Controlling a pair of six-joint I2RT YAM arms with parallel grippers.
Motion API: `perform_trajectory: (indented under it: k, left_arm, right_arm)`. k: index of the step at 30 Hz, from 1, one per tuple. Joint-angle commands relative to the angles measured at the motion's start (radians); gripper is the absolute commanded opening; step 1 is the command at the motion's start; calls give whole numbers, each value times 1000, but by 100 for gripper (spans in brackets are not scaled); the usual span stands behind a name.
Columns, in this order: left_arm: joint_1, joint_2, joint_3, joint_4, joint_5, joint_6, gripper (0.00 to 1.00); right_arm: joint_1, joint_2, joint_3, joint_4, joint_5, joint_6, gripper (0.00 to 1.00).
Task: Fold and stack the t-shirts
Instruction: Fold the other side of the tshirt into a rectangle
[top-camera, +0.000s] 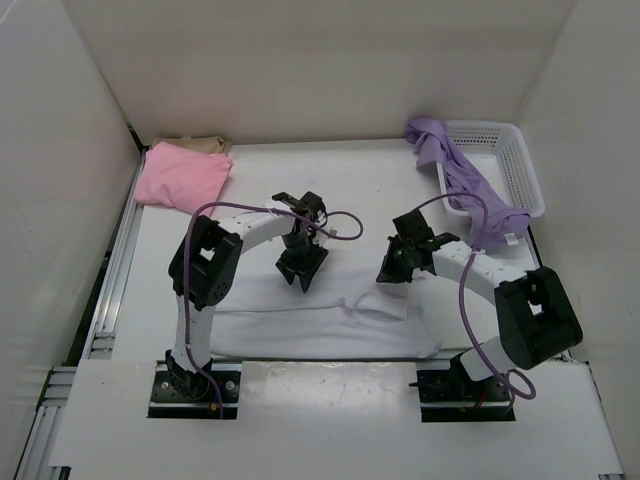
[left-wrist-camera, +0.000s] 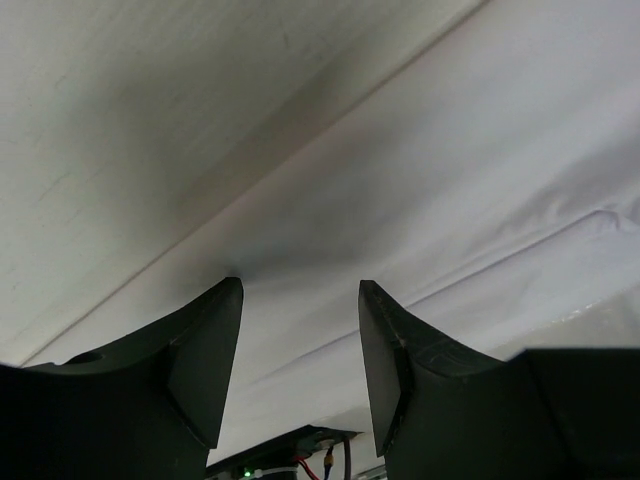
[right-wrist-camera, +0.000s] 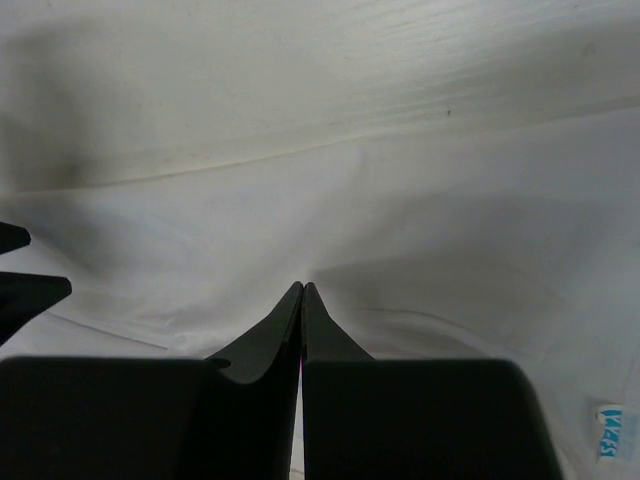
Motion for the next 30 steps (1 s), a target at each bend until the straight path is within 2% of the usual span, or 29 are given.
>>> perform_trajectory:
  k: [1, 9, 25, 30]
  left_arm:
    - [2, -7, 6, 22, -39, 4, 61]
    - [11, 25, 6, 22, -60, 4, 61]
    - [11, 25, -3, 22, -79, 4, 61]
    - [11, 34, -3, 22, -79, 4, 61]
  right_arm:
    - [27, 27, 27, -5, -6, -24, 0]
    - [71, 78, 16, -5, -81, -42, 0]
    - [186, -189, -204, -76, -49, 29, 0]
    - [254, -278, -180, -142, -1, 47, 0]
